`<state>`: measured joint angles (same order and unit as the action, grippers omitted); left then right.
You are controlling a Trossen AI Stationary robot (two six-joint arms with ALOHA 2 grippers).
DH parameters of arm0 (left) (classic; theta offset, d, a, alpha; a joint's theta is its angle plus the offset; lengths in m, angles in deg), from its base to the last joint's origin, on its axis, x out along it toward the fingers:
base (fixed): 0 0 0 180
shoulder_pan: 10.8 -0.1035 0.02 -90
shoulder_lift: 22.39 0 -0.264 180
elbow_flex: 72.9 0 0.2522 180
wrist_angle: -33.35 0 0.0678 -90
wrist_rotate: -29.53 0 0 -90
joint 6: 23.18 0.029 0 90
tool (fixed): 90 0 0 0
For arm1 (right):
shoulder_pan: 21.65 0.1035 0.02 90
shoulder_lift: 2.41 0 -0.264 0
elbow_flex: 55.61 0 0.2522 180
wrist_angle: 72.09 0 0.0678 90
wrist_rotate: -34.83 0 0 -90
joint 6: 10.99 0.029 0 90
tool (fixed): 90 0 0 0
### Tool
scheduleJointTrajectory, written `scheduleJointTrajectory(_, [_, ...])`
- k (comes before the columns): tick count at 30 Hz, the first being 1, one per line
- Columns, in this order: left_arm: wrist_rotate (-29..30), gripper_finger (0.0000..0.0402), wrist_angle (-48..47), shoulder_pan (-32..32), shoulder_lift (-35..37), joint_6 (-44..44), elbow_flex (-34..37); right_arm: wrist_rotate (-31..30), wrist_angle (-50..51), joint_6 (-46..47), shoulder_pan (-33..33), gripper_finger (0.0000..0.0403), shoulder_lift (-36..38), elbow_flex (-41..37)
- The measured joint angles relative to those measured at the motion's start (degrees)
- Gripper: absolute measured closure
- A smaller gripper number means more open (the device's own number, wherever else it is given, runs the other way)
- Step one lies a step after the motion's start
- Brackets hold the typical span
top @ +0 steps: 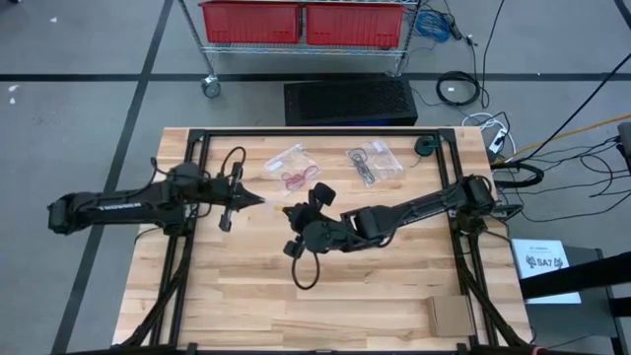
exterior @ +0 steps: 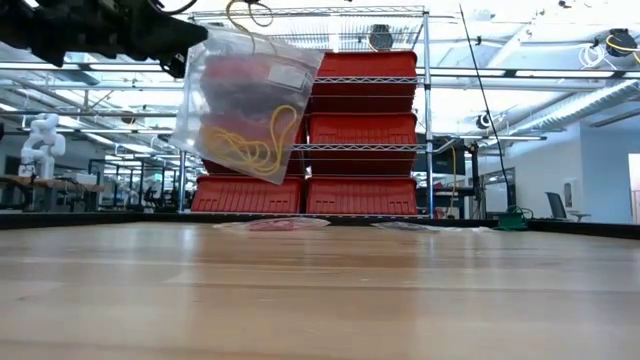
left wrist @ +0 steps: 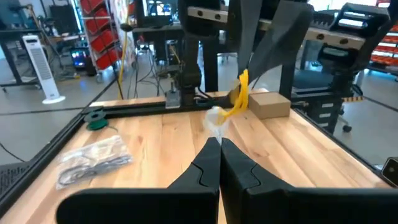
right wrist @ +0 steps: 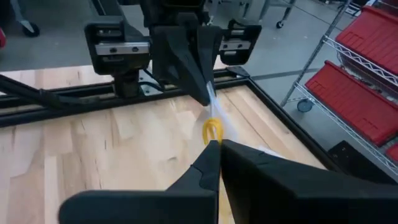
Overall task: Sort rubber bands
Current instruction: Put the yellow rubber band into the zip bag
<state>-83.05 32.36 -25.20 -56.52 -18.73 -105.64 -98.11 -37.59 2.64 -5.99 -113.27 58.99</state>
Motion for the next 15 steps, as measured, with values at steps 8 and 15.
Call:
scheduleJointTrajectory(8, [0.14,0.0401,1.81,2.09,-0.7,-0.77,-0.02,4.72,1.38,2.29,-2.46,0.0403,-2.85,-0.01])
scheduleJointTrajectory(15, [0.13,0.0401,1.86,2.93,-0.73,-0.64,-0.09,5.69,1.32,2.13,-2.91,0.0403,-2.24,0.0])
